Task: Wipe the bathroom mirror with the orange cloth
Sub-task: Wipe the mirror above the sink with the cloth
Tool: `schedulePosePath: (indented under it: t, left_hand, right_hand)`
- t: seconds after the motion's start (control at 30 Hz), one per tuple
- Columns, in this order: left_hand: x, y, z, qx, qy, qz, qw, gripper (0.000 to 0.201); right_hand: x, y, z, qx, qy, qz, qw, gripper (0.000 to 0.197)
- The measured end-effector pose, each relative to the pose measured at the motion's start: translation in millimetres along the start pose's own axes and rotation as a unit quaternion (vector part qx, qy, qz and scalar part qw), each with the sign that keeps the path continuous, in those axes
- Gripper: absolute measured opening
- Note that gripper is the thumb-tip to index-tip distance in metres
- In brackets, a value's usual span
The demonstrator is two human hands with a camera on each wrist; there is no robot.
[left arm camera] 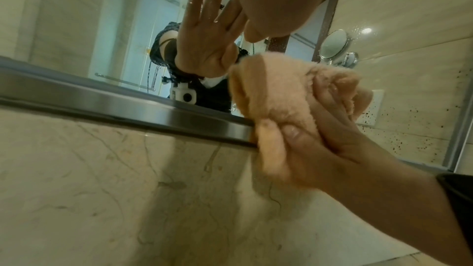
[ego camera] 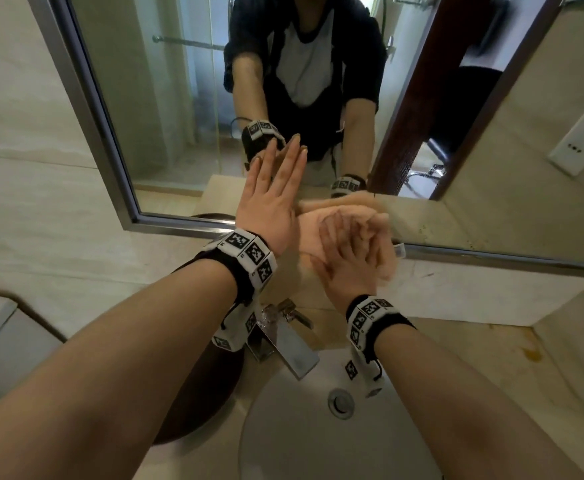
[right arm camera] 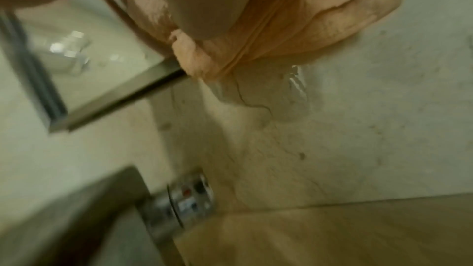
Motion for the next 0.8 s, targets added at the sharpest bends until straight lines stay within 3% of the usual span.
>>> schedulePosePath:
  t: [0.07,0.23,0.57,0.8]
  left_hand:
    - [0.1,0.4,1.2,-0.004,0.010,0.001,1.000,0.077]
    - [-3.4,6.3,5.6,0.007,0.032,0.002,0.999,0.073]
    - [-4.0,49.5,-3.6,0.022,0.048,0.000,0.999,0.067]
    - [-8.5,100.5,-13.6,0.019,0.063,0.006,0.998,0.071]
  right_hand:
    - [1.9,-7.9,-12.9,0.027,-0.052,0.057,0.997,0.060]
    - [-6.6,-1.6,-1.7,0.045,-0.005,0.039,0.998,0.052]
    - [7.4,73.9,58.1,0.001,0.190,-0.112,0.975,0.053]
    - [41.4,160.6,72.1,-0.047,0.232,-0.226,0.945,0.059]
Point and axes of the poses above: each hand's wrist, its own x-axis away from the middle knuckle, its own z-axis out of the back of the hand, y = z × x, the point moved 7 cm from there along -x, towards the middle knuckle, and after that the axes turned 12 degrees about z, right-handed, at the moved point
